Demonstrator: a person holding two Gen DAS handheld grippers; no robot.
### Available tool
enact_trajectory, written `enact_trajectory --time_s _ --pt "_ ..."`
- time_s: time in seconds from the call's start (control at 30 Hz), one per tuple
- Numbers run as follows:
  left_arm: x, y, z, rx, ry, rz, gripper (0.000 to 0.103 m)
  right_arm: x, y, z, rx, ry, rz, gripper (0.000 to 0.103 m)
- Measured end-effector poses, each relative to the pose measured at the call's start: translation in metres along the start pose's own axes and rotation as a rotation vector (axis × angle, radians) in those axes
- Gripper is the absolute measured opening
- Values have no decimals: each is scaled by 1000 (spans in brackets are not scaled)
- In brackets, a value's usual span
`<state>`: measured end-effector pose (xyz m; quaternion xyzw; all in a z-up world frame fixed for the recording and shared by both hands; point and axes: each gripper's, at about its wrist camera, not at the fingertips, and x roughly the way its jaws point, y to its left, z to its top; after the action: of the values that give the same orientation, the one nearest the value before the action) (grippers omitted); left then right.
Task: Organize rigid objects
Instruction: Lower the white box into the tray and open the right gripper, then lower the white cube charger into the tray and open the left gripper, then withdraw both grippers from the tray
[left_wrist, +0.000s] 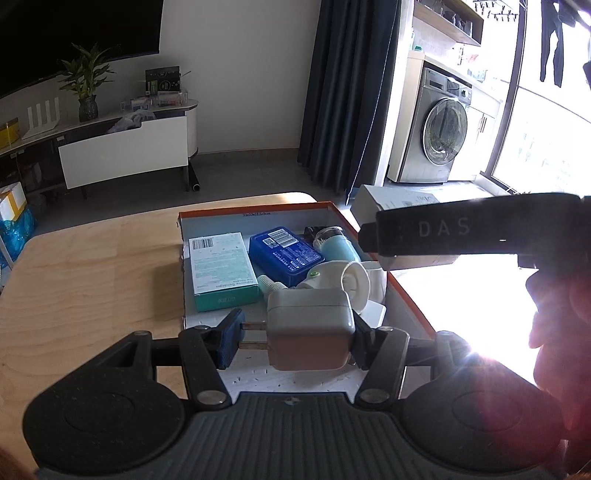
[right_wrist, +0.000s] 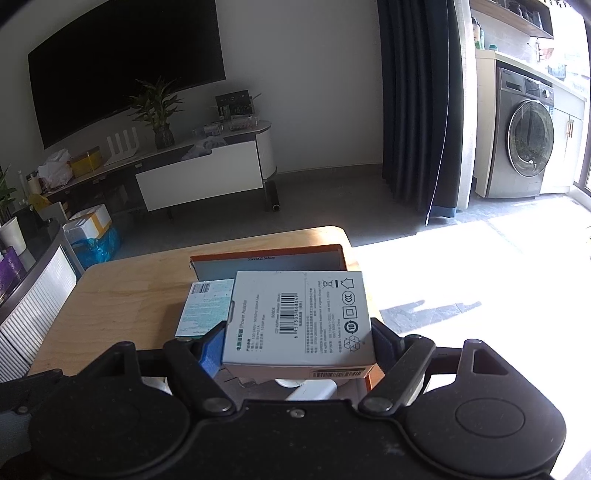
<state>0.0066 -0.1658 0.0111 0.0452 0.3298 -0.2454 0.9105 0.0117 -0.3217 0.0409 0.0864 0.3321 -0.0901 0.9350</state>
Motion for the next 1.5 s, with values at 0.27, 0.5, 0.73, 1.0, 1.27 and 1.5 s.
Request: enact_trajectory --time_s 0.27,0.5,0.73,1.0,1.27,1.5 --pt "6 0 0 0 20 4 58 23 6 17 -32 -31 45 92" --pt "19 -8 -1 4 48 -23 58 -6 -15 10 1 -87 14 94" --pt "39 -21 -1 12 87 -70 59 -30 -39 -4 54 -105 -21 95" --pt "22 -23 0 -1 53 -17 83 -44 -45 -16 74 -108 -13 95" --pt "-11 -24 -1 -25 20 107 103 -59 -40 -29 37 -103 9 95" --pt "-30 -26 -11 -31 18 216 103 -70 -46 -52 46 -72 33 95"
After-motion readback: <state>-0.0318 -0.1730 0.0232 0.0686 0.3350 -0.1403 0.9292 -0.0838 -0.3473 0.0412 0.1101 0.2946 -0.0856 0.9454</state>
